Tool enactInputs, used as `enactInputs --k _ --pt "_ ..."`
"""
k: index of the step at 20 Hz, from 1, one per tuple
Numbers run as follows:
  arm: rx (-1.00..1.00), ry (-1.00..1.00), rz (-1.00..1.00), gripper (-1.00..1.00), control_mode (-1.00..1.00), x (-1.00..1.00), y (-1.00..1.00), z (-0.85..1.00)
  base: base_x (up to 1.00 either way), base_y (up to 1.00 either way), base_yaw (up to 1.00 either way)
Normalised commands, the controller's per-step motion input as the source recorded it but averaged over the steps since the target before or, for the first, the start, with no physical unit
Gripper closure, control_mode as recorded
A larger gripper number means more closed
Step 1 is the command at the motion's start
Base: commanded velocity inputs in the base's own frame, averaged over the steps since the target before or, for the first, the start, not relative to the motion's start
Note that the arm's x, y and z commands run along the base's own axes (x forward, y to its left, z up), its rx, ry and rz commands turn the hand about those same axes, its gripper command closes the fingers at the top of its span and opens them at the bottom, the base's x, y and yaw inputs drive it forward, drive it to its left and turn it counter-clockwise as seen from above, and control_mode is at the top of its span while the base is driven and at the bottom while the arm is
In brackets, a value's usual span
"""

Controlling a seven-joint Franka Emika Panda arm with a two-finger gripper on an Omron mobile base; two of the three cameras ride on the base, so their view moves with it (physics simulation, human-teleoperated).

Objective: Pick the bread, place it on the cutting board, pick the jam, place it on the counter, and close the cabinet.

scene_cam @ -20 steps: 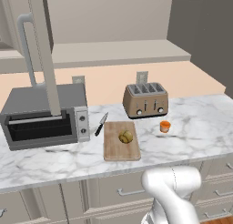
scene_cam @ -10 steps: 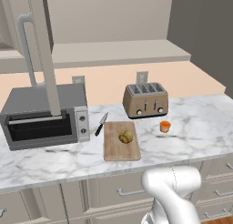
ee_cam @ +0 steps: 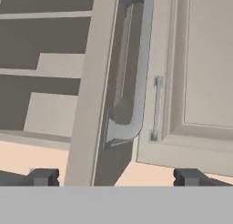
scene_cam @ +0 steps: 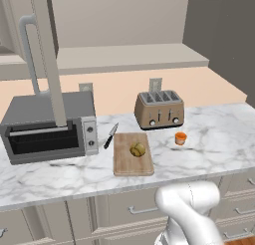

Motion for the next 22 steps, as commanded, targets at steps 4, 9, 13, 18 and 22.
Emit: enactInputs --k 4,9,13,18,22 --pt "0.00 -0.02 0.11 -1.00 -1.00 0.28 -0.07 -0.01 0.00 0.00 0.00" --pt "0.01 -0.01 0.11 -1.00 -1.00 0.27 0.00 0.00 0.00 0.00 0.00" --pt "0.01 -0.01 0.11 -1.00 -1.00 0.26 0.00 0.00 0.00 0.00 0.00" --pt "0.00 -0.02 0.12 -1.00 -1.00 0.27 0.00 -0.01 0.00 0.00 0.00" --pt "0.02 -0.01 0.14 -1.00 -1.00 0.28 0.00 -0.03 0.00 0.00 0.00"
